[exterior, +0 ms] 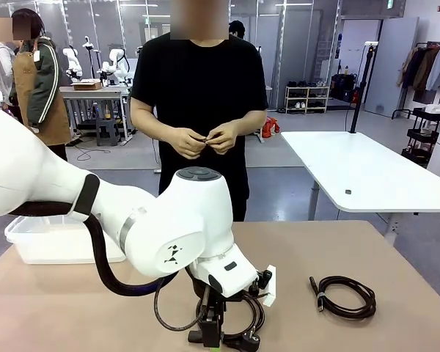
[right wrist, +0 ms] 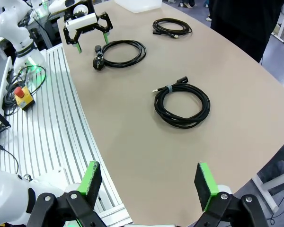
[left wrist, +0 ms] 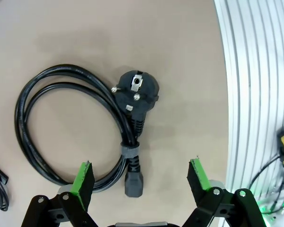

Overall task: Organize and store the cables.
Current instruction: Place the Power Cable into the Organizing box.

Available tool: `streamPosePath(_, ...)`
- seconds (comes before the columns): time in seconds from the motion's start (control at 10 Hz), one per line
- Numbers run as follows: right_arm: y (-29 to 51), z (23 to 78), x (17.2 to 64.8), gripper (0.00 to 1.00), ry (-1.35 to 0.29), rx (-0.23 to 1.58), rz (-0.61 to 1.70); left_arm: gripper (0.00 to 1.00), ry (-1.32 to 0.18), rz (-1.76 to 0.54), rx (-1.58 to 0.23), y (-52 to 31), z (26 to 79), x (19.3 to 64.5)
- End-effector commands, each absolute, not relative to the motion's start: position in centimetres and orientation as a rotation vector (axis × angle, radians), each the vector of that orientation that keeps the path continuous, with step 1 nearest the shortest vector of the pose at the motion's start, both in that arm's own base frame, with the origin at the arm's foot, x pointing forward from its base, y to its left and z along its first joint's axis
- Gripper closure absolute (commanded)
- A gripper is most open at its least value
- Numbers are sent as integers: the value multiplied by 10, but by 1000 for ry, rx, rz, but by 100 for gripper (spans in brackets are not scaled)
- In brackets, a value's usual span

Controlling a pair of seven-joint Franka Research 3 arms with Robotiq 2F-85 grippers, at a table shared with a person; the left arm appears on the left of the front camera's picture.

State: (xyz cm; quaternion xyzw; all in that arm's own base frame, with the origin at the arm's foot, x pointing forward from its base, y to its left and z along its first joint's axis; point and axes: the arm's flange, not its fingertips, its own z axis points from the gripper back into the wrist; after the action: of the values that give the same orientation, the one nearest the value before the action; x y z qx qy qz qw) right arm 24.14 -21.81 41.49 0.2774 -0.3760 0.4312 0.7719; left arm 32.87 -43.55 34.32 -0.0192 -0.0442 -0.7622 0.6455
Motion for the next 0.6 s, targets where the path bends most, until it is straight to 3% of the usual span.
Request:
streamPosePath(0.0,-220,414,242,0,-838,600,948,0,-106,-1699,-29,-440,332,326)
streamPosePath(0.5,-220,414,242,0,-838,600,948,0,-70,-1665,-15,-455,311,335)
